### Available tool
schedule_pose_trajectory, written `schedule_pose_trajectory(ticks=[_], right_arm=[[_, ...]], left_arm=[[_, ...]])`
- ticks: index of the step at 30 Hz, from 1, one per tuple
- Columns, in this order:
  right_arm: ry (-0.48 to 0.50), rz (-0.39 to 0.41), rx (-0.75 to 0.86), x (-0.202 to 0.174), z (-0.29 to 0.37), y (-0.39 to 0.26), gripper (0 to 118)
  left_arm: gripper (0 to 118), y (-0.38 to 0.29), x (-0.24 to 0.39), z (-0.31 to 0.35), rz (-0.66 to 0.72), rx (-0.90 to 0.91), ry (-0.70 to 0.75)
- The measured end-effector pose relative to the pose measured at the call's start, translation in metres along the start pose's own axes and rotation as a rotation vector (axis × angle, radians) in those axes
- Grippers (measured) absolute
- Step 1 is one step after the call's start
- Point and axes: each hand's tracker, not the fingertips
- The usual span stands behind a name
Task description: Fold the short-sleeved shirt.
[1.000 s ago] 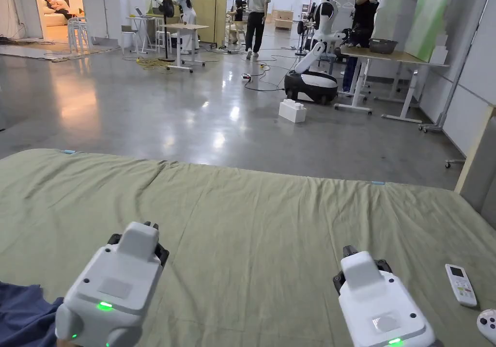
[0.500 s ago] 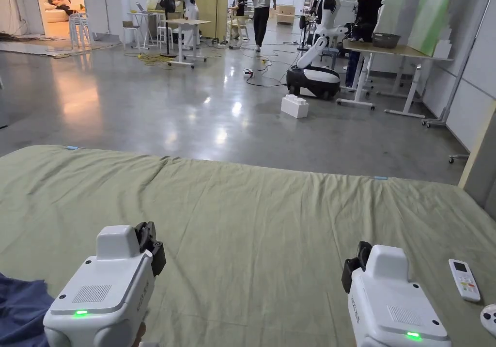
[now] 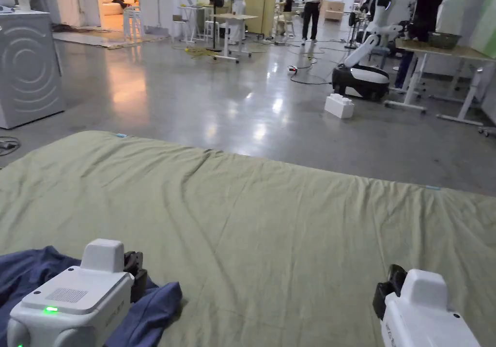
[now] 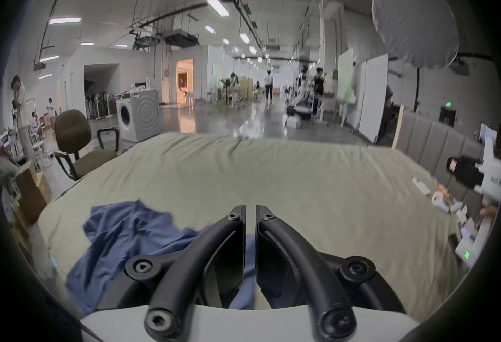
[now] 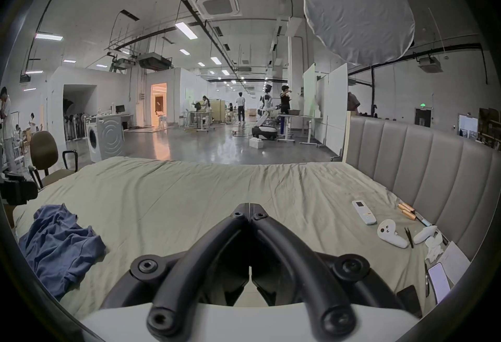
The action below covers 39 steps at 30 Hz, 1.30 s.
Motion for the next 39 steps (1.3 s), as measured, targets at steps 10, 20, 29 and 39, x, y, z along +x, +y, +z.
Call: schedule_pose_trajectory(ticks=[10,20,29,39], right_arm=[[0.081,0.038,-0.067,-0.039,-0.012,-0.026,1],[0.123,0.079,-0.107,-0.061,-0.017,-0.038,1],[0.112,0.081,-0.132,-0.064,-0.024,-0.043,1],[0.145,0.088,-0.133,-0.071,-0.021,-0.047,1]], left_arm=[[19,-0.058,-0.151,-0.037,0.108,-0.38,0.09],[107,-0.12,-0.184,-0.099,0.207,-0.553,0.096],[74,-0.132,-0.163,-0.107,0.091,-0.554,0.121],[5,-0.136,-0.174,-0.092,0.192,-0.482,0.088]])
